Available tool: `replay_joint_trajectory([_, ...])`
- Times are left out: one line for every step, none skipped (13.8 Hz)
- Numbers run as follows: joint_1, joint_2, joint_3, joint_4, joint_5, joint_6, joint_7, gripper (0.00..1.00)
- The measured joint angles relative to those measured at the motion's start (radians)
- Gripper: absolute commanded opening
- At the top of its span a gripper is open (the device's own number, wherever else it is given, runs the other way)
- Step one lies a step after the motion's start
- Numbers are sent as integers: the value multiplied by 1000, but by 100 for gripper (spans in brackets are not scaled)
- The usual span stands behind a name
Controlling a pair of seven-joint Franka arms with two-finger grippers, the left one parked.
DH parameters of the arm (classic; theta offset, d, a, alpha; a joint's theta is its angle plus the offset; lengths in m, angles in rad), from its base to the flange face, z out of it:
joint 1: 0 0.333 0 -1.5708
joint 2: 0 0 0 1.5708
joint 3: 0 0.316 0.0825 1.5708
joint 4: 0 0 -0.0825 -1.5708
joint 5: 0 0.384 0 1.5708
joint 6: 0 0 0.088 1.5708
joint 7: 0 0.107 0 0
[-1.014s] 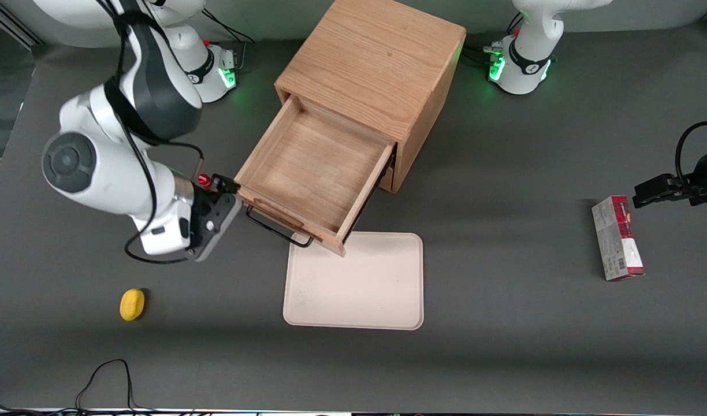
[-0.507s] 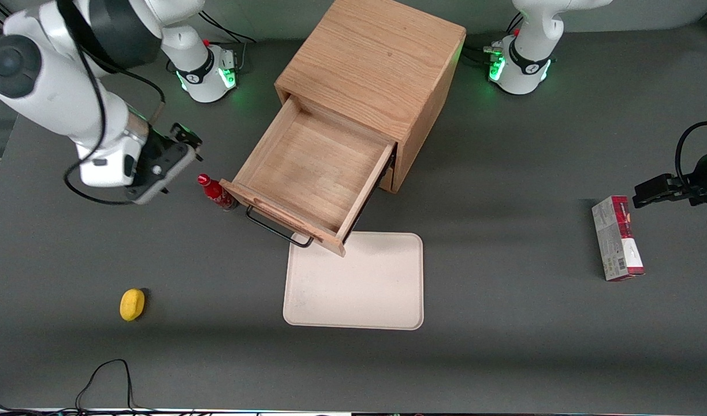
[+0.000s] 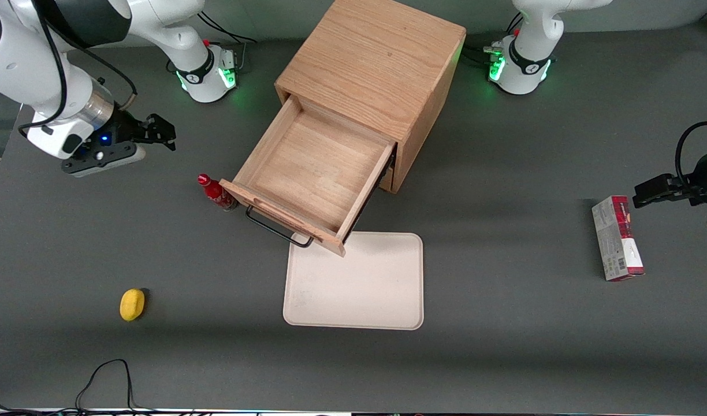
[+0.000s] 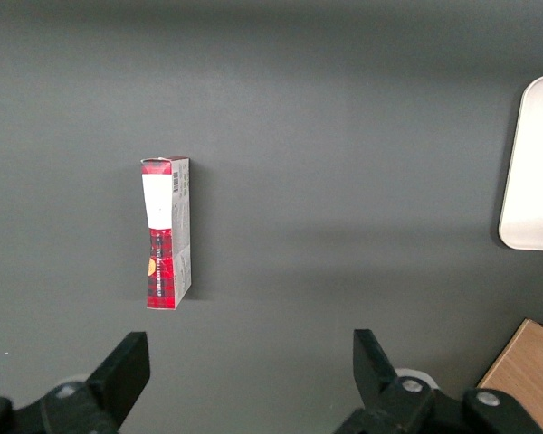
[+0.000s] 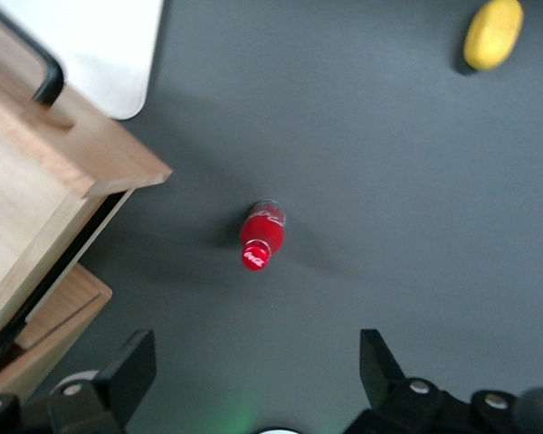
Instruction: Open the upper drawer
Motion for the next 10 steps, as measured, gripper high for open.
replay_joint_trajectory([-4,5,-4,7,-3,-1,18,100])
replay_joint_trajectory([-5,9,-12,16,-4,-1,28,100])
replay_joint_trajectory([-6,13,-23,29,-4,-1,29,100])
replay_joint_trajectory([-8,14,-34,41,-4,-1,29,100])
replay_joint_trajectory([-9,14,-40,50,-4,-2,29,100])
replay_joint_trajectory([-9,14,-43,58,-4,-3,30,100])
replay_joint_trajectory([-9,14,-46,65,-4,-3,32,100])
replay_joint_trajectory([-9,14,-53,73,-4,-3,35,100])
replay_joint_trajectory([-10,14,-63,79,-4,-3,35,100])
replay_joint_trajectory([-20,14,-67,81,-4,-3,35,100])
